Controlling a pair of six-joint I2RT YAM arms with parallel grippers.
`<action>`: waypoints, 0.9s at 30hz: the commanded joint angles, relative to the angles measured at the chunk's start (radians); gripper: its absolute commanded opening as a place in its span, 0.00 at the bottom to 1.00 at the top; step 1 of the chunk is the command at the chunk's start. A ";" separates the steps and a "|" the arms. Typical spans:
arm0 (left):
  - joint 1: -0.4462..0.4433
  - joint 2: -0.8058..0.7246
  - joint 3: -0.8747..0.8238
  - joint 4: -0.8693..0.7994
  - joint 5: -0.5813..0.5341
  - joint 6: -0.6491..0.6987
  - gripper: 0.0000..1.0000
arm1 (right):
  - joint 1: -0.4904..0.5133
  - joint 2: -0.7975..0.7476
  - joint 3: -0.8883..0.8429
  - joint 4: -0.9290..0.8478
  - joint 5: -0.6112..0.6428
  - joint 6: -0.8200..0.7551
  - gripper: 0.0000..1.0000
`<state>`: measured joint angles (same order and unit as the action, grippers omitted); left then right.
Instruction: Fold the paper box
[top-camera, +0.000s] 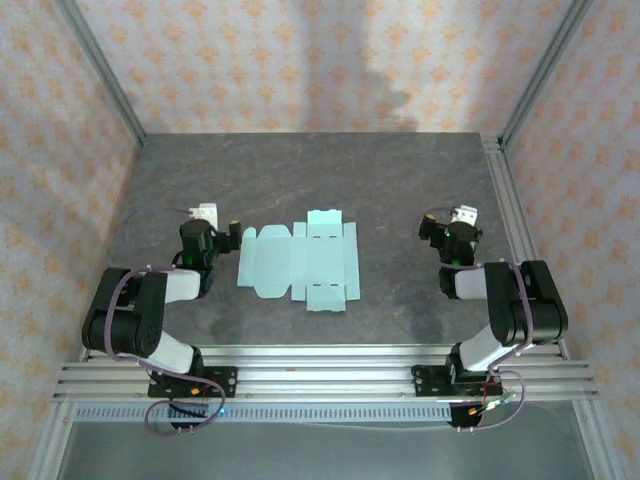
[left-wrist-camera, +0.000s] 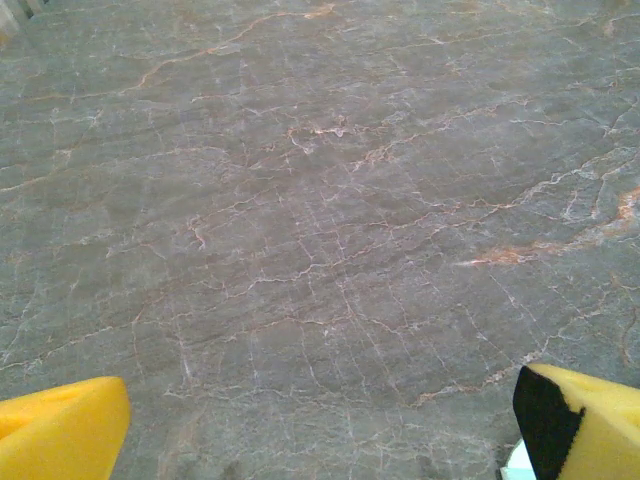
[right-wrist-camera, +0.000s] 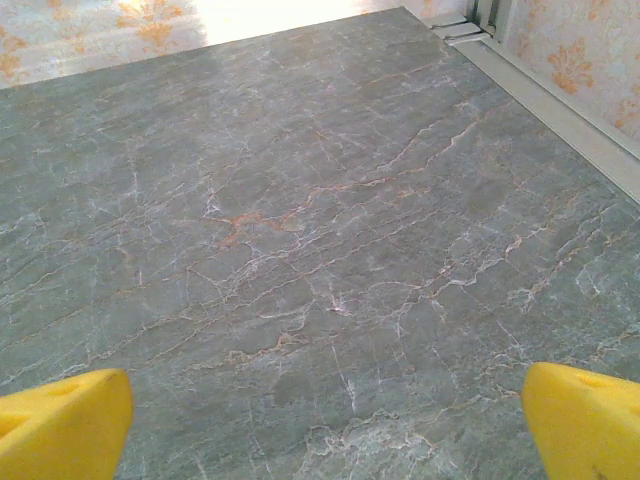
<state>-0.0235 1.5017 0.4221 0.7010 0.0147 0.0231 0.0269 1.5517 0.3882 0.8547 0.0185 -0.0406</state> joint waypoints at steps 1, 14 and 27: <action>0.005 -0.006 0.011 0.029 -0.024 -0.008 1.00 | -0.005 0.001 0.003 0.035 -0.010 -0.012 0.99; 0.005 -0.006 0.011 0.030 -0.024 -0.008 1.00 | -0.005 0.001 0.003 0.035 -0.010 -0.012 0.99; -0.009 -0.107 0.082 -0.194 -0.064 0.002 1.00 | -0.005 -0.057 -0.019 0.034 0.026 0.002 0.99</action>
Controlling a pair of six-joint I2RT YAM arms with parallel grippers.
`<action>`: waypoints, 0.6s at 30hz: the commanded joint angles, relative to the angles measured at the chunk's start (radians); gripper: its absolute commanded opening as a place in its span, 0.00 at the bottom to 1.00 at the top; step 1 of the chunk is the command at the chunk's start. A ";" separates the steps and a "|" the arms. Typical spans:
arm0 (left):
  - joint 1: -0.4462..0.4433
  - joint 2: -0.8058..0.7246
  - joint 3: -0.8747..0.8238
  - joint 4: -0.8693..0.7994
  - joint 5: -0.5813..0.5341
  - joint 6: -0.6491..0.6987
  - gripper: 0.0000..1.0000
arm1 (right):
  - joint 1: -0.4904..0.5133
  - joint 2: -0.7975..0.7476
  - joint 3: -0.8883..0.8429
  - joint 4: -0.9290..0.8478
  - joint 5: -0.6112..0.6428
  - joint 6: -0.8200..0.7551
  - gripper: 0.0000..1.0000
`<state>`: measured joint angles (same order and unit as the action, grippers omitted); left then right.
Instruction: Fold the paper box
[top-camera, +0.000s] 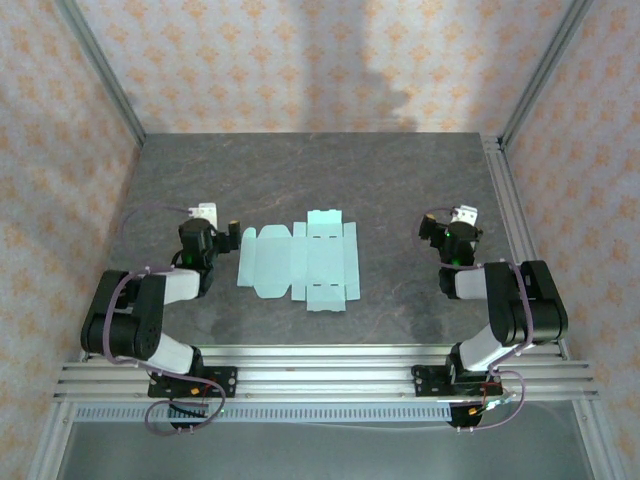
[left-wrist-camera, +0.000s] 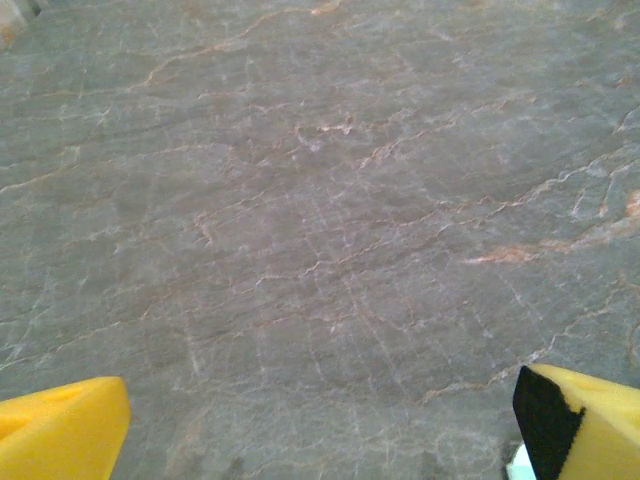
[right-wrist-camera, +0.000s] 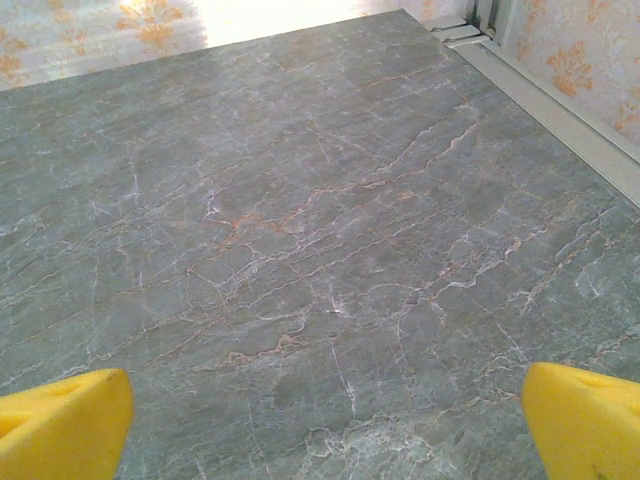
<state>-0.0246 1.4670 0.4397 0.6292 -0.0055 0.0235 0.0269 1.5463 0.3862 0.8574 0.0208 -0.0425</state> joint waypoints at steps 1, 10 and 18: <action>-0.018 -0.098 0.097 -0.202 -0.059 0.025 1.00 | -0.005 -0.086 -0.017 0.000 0.027 0.004 0.99; -0.177 -0.257 0.233 -0.526 -0.072 0.038 1.00 | 0.020 -0.381 0.108 -0.443 -0.057 0.043 0.99; -0.189 -0.205 0.258 -0.639 0.152 -0.325 1.00 | 0.225 -0.454 0.203 -0.680 -0.251 0.235 0.99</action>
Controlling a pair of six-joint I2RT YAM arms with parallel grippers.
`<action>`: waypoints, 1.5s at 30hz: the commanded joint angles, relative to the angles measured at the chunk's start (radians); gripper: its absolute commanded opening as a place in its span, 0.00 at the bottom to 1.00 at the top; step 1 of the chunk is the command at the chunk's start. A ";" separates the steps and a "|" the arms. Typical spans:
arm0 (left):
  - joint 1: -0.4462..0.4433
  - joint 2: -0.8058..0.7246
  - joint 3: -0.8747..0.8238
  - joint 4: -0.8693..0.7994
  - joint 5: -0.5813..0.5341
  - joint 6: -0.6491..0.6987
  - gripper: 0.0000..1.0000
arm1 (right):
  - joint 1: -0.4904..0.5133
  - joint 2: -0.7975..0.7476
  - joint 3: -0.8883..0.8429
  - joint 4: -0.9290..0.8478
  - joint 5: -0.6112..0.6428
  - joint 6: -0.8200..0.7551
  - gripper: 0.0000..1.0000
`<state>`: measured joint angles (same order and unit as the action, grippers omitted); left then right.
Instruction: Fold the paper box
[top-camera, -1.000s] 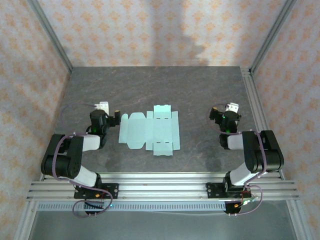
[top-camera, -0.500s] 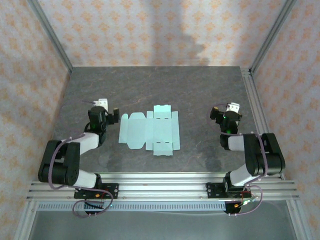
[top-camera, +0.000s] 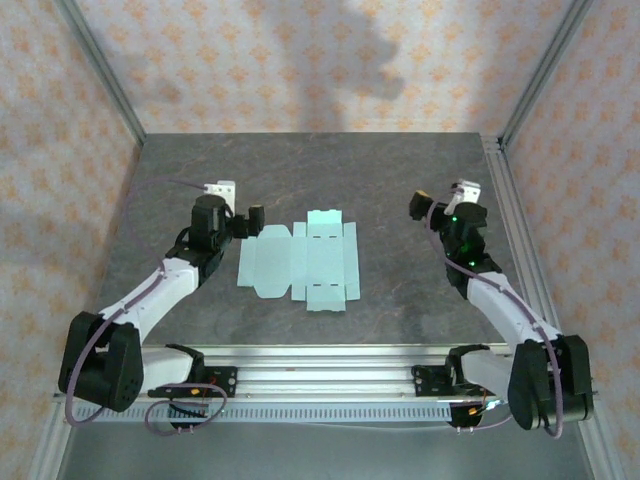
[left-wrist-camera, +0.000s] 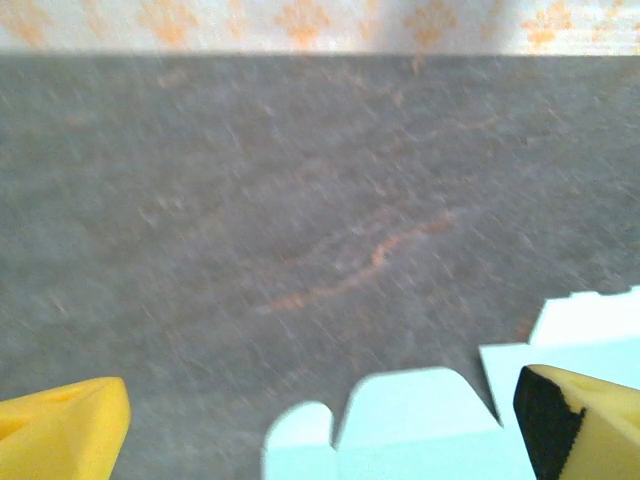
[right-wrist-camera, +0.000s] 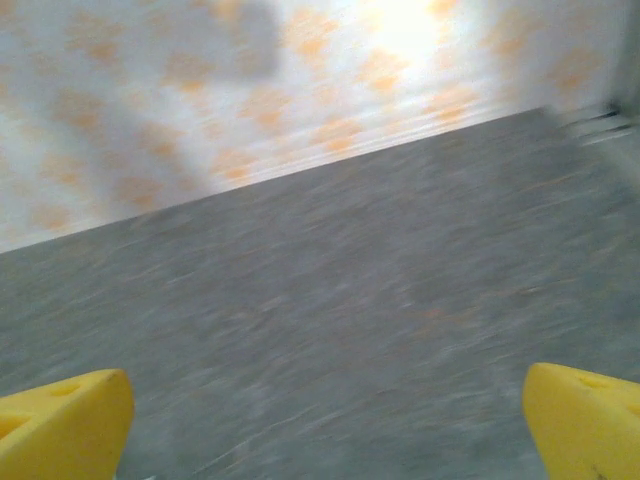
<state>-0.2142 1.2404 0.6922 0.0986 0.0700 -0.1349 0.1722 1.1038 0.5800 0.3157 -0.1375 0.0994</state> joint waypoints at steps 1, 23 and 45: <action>0.001 0.030 -0.007 -0.109 0.095 -0.208 1.00 | 0.140 -0.012 0.006 -0.141 -0.093 0.086 0.99; -0.008 0.198 -0.144 -0.101 0.281 -0.550 0.96 | 0.600 0.532 0.180 -0.188 -0.084 0.331 0.99; -0.217 0.010 -0.130 -0.273 0.095 -0.637 0.96 | 0.347 0.787 0.571 -0.317 -0.149 0.174 0.99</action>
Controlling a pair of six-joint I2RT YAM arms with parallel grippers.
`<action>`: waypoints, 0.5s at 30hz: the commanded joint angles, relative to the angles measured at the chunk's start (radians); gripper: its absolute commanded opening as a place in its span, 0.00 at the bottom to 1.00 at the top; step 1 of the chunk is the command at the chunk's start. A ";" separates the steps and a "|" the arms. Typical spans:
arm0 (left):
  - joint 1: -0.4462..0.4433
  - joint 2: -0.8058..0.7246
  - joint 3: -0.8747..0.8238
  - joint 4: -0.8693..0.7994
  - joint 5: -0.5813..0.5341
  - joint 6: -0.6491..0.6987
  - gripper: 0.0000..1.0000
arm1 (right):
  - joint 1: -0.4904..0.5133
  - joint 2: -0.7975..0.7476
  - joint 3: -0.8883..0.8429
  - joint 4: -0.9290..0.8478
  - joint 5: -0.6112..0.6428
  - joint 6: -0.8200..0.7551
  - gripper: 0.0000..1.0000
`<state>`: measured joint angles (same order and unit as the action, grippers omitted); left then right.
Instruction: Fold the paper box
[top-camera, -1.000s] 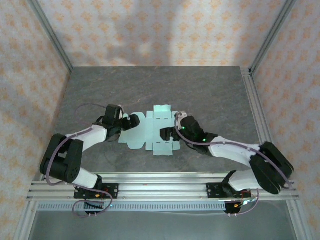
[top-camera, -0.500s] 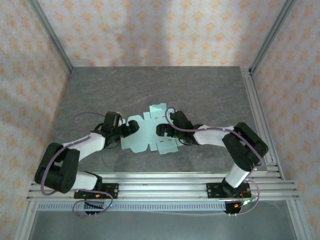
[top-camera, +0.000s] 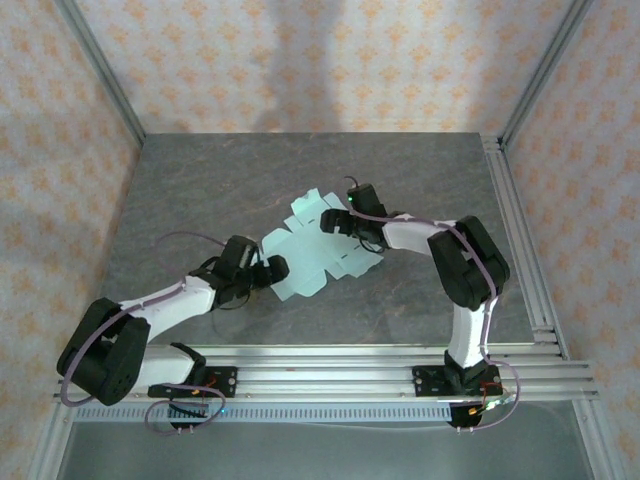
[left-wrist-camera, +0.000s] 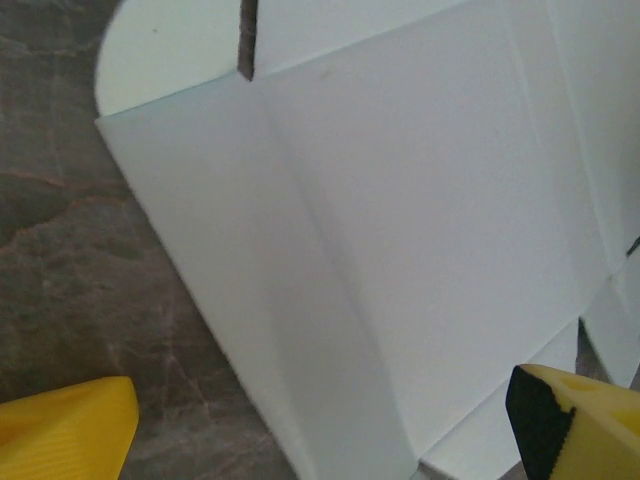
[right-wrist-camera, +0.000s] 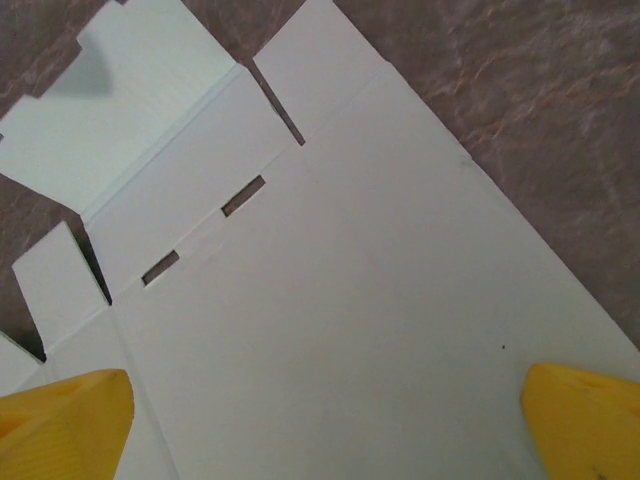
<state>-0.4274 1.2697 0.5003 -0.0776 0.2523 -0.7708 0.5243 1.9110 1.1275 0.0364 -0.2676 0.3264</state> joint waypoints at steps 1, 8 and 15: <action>-0.002 -0.027 0.085 -0.125 -0.105 0.016 0.96 | -0.007 -0.038 0.020 -0.033 -0.018 -0.058 0.99; -0.004 0.100 0.259 -0.156 -0.066 0.086 0.97 | -0.113 -0.065 0.027 -0.056 -0.101 -0.020 0.99; -0.018 0.307 0.403 -0.095 0.012 0.079 0.87 | -0.200 -0.010 0.119 -0.187 -0.212 -0.089 1.00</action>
<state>-0.4347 1.5307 0.8433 -0.1829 0.2356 -0.7055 0.3340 1.8763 1.2091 -0.0700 -0.4133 0.2790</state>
